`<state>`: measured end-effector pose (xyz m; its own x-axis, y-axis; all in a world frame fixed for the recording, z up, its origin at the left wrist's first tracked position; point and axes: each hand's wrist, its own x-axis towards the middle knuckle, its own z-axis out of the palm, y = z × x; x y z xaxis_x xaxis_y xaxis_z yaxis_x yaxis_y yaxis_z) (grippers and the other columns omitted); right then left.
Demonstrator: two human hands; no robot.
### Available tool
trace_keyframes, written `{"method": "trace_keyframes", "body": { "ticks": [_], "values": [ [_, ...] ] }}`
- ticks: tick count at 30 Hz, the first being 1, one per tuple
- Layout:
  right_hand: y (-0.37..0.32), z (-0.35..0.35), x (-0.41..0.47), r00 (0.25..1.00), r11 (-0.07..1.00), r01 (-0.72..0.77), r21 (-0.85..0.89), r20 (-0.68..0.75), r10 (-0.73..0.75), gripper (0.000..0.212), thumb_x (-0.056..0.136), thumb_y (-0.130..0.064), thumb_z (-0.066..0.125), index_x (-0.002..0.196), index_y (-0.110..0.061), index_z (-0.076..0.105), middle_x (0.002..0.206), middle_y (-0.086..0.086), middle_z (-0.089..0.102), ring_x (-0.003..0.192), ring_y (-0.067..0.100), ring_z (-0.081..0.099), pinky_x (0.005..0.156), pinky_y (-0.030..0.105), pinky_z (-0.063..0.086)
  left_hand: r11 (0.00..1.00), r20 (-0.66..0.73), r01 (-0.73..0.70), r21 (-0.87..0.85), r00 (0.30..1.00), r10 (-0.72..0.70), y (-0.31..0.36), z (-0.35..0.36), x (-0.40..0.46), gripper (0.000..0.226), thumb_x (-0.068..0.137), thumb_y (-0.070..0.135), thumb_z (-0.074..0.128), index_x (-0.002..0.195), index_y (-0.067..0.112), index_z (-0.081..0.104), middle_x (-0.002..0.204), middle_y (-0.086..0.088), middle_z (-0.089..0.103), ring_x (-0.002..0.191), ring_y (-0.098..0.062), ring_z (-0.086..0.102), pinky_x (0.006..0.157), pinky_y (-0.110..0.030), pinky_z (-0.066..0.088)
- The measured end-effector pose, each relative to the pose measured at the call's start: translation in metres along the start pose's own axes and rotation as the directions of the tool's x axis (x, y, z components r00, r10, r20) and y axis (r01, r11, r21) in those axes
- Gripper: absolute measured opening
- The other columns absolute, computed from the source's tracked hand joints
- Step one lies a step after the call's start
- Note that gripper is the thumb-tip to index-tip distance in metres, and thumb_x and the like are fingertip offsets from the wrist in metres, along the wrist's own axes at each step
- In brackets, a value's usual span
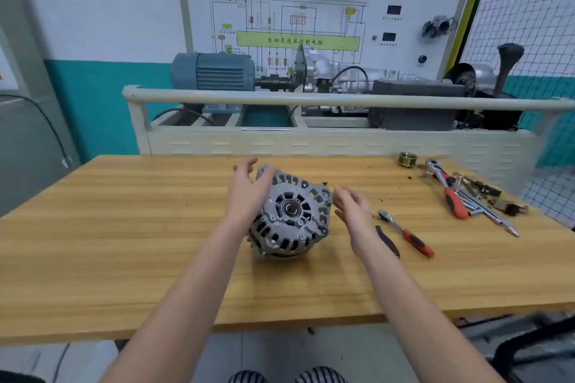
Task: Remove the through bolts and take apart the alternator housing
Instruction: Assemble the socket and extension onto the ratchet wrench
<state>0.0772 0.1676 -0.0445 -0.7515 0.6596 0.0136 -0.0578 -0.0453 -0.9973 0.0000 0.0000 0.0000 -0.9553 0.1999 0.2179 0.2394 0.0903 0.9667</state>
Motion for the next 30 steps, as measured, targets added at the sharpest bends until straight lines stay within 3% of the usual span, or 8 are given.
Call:
{"method": "trace_keyframes", "body": {
  "ticks": [3,8,12,14,18,22,26,30],
  "values": [
    [0.002,0.021,0.006,0.982,0.982,-0.145,0.119,0.136,0.128,0.043,0.093,-0.041,0.056,0.125,-0.013,0.055,0.121,0.011,0.064,0.105,0.024,0.063,0.089,0.041,0.051,0.998,0.061,0.056,0.037,0.996,-0.058,-0.006,0.012,0.011,0.053,0.094,0.04,0.055,0.142,0.025,0.038,0.144,-0.007,0.044,0.125,-0.027,0.049,0.103,-0.049,0.043],
    [0.022,0.041,0.012,0.999,0.982,-0.005,0.189,0.046,-0.003,0.031,0.092,-0.024,0.063,0.12,-0.025,0.049,0.115,0.004,0.061,0.1,0.024,0.065,0.084,0.046,0.057,0.99,-0.024,0.034,-0.136,0.999,-0.038,-0.043,0.005,0.008,0.038,0.099,0.035,0.047,0.137,0.037,0.044,0.141,-0.005,0.049,0.122,-0.029,0.053,0.098,-0.053,0.047],
    [0.012,0.057,0.011,0.989,0.992,0.103,0.078,0.098,-0.11,0.04,0.094,-0.023,0.062,0.129,-0.021,0.045,0.11,-0.005,0.056,0.101,0.016,0.061,0.079,0.032,0.055,0.937,-0.054,0.109,-0.332,0.989,-0.135,-0.057,-0.012,0.01,0.029,0.098,0.032,0.051,0.126,0.038,0.05,0.13,-0.007,0.055,0.108,-0.026,0.061,0.086,-0.048,0.055],
    [0.005,0.061,0.014,0.983,0.99,0.137,0.017,0.121,-0.138,0.034,0.095,-0.021,0.06,0.126,-0.019,0.048,0.109,-0.004,0.058,0.097,0.015,0.062,0.073,0.028,0.054,0.915,-0.081,0.118,-0.386,0.983,-0.162,-0.059,-0.015,0.009,0.027,0.098,0.03,0.051,0.125,0.035,0.051,0.127,-0.006,0.056,0.106,-0.024,0.062,0.081,-0.043,0.056],
    [-0.009,0.065,0.017,0.961,0.981,0.176,-0.079,0.231,-0.154,0.026,0.095,-0.02,0.058,0.118,-0.026,0.05,0.107,-0.005,0.059,0.088,0.01,0.064,0.062,0.022,0.053,0.855,-0.118,0.16,-0.493,0.962,-0.248,-0.065,-0.013,0.003,0.022,0.099,0.029,0.049,0.12,0.037,0.049,0.118,-0.005,0.062,0.102,-0.023,0.064,0.085,-0.044,0.055],
    [-0.012,0.069,0.015,0.945,0.99,0.132,-0.05,0.308,-0.111,0.038,0.093,-0.022,0.062,0.127,-0.026,0.047,0.111,-0.006,0.06,0.093,0.013,0.065,0.068,0.026,0.056,0.87,-0.09,0.196,-0.452,0.961,-0.263,-0.067,-0.019,0.002,0.028,0.102,0.029,0.041,0.13,0.035,0.04,0.115,-0.005,0.059,0.1,-0.024,0.063,0.087,-0.047,0.053],
    [-0.01,0.066,0.013,0.942,0.994,0.111,0.015,0.317,-0.11,0.042,0.092,-0.019,0.064,0.13,-0.027,0.047,0.112,-0.007,0.059,0.091,0.01,0.065,0.062,0.021,0.055,0.884,-0.064,0.208,-0.419,0.964,-0.257,-0.068,-0.021,-0.001,0.039,0.102,0.031,0.041,0.14,0.034,0.035,0.12,-0.006,0.057,0.102,-0.025,0.063,0.085,-0.047,0.055],
    [0.001,0.049,0.014,0.961,0.991,0.078,0.108,0.257,-0.103,0.041,0.09,-0.015,0.065,0.127,-0.025,0.049,0.121,0.005,0.06,0.101,0.023,0.065,0.073,0.033,0.058,0.916,-0.077,0.161,-0.367,0.976,-0.202,-0.061,-0.01,-0.004,0.037,0.101,0.033,0.043,0.138,0.035,0.039,0.13,-0.006,0.054,0.109,-0.025,0.06,0.09,-0.05,0.052]
  ]
}}
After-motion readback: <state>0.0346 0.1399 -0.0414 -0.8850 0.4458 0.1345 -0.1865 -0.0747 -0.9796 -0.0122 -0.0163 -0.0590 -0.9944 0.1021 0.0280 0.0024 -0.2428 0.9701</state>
